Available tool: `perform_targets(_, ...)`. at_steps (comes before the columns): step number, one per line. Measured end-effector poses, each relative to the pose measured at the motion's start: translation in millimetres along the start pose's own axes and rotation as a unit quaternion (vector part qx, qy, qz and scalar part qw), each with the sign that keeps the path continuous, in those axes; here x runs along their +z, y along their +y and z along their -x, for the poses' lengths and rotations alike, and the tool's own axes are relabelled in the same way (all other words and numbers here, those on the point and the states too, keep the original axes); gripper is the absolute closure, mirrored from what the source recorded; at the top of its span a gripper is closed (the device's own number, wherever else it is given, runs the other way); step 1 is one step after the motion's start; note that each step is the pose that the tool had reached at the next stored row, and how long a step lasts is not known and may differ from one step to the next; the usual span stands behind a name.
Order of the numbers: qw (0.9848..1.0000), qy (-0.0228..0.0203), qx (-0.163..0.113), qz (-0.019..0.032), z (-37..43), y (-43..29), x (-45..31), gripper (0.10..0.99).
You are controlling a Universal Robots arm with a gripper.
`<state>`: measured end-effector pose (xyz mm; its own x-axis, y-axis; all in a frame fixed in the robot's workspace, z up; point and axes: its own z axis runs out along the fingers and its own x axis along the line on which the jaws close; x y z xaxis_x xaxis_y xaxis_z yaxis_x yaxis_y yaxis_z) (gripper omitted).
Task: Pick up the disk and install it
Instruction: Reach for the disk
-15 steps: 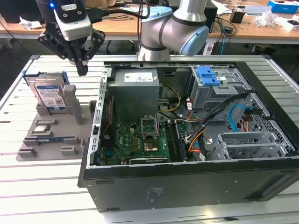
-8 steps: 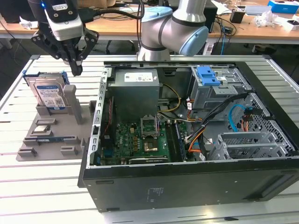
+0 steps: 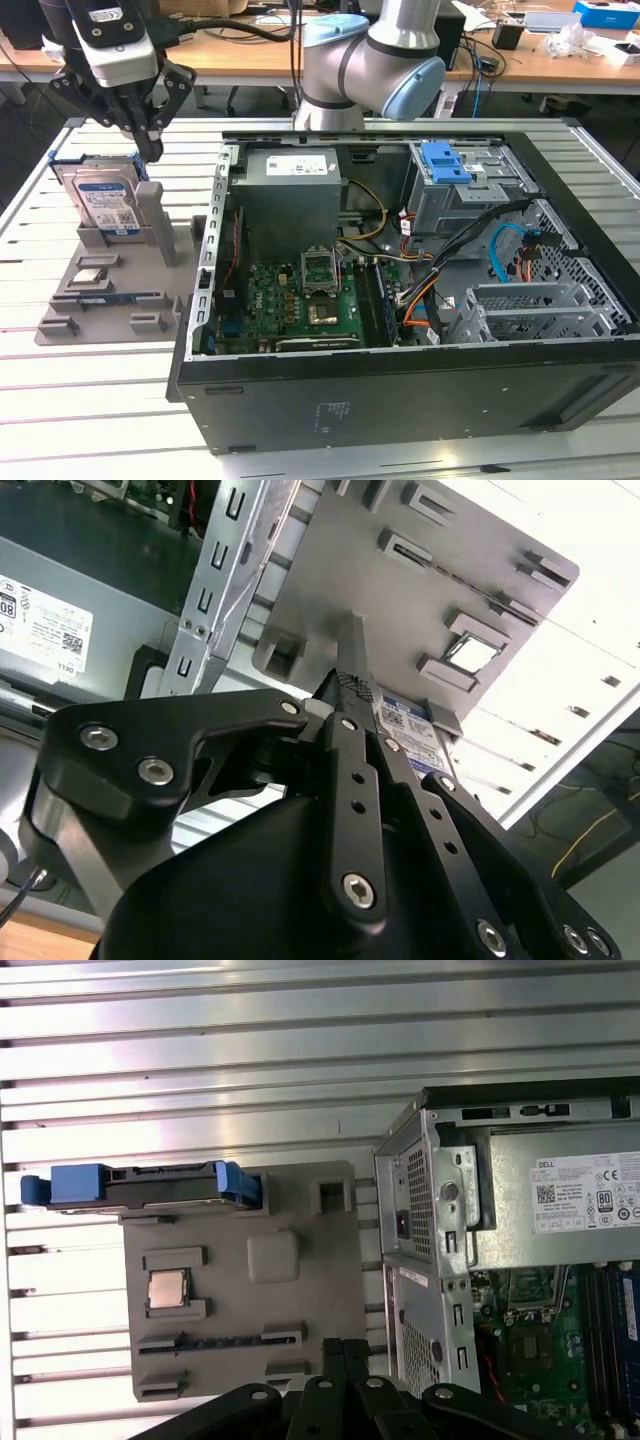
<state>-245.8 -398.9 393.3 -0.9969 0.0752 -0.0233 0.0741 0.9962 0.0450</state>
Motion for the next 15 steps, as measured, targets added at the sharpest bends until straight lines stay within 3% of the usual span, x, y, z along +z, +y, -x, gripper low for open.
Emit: perform_targets(15,1.0,0.0,0.0,0.0,-29.8,-2.2,-0.8,0.98)
